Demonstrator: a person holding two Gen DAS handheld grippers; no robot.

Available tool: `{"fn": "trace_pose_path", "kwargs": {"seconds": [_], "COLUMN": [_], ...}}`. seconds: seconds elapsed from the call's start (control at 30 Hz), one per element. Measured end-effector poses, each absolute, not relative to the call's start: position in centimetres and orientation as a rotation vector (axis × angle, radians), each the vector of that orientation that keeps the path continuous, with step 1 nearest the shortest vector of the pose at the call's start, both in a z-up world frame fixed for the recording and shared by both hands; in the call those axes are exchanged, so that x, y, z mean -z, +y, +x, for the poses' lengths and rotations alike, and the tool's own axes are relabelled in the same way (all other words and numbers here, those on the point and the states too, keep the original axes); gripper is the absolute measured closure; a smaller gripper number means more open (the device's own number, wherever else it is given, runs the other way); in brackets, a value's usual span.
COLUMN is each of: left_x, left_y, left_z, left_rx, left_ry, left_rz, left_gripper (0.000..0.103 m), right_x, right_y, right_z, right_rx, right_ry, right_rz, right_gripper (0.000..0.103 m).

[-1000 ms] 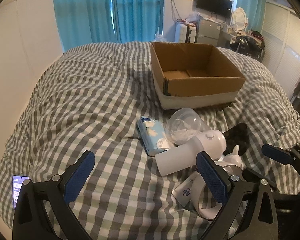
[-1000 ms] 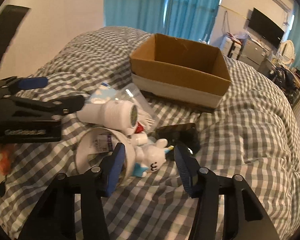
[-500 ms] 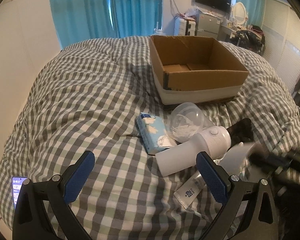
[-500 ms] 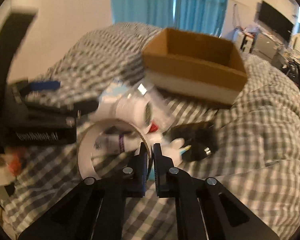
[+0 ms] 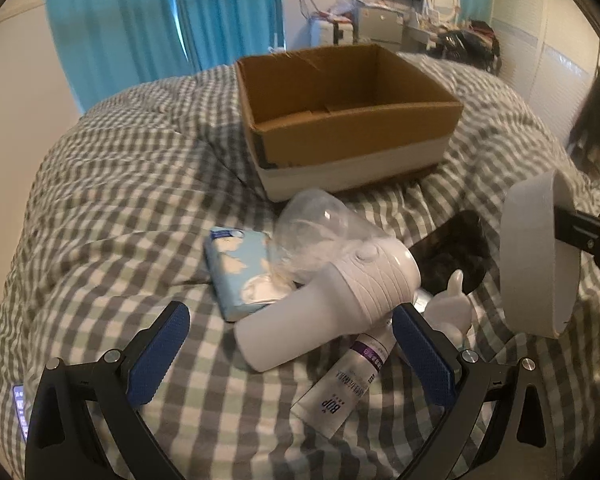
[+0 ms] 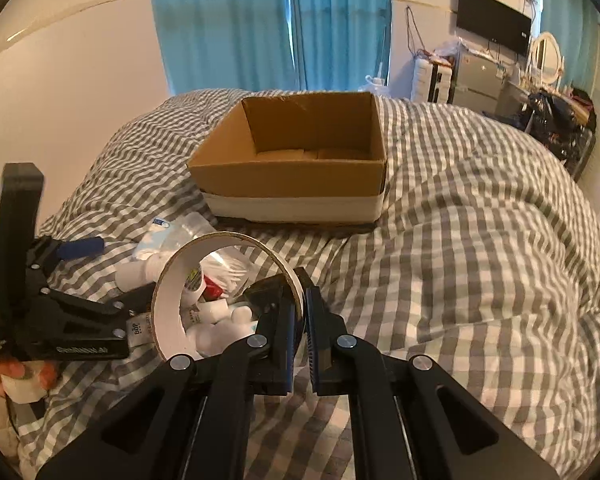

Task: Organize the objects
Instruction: 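Grasp the white cup with the left tool while the right tool grasps the tape roll, then carry cup and tape roll into the box and open both tools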

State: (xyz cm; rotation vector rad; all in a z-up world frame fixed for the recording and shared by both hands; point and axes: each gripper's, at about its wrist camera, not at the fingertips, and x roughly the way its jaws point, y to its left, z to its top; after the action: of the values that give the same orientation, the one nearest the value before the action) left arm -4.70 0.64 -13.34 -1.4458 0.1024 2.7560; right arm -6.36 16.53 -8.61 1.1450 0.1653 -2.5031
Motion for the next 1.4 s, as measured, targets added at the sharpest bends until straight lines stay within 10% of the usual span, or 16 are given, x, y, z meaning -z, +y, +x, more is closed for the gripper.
{"fn": "trace_pose_path", "kwargs": {"seconds": [0.2,0.33,0.53,1.4], "left_x": [15.2,15.6,15.1,3.0], "left_y": [0.9,0.9,0.9,0.2], "left_z": [-6.6,-7.0,-6.5,-3.9], "left_rx": [-2.674,-2.668,-2.66,-2.754], "left_ry": [0.079,0.059,0.058,-0.021], "left_rz": [-1.499,-1.512,-1.486,-1.184], "left_gripper": [0.002,0.042,0.07,0.071], "right_x": [9.4,10.2,10.4,0.4], "right_y": [16.3,16.4,16.4,15.3], "right_z": [-6.9,-7.2,-7.2,-4.7], "right_rx": [2.483,2.469,2.468,2.572], "right_ry": [0.162,0.15,0.148,0.235], "right_rz": [1.165,1.192,1.204,0.909], "right_gripper": [0.098,0.098,0.098,0.098]}}
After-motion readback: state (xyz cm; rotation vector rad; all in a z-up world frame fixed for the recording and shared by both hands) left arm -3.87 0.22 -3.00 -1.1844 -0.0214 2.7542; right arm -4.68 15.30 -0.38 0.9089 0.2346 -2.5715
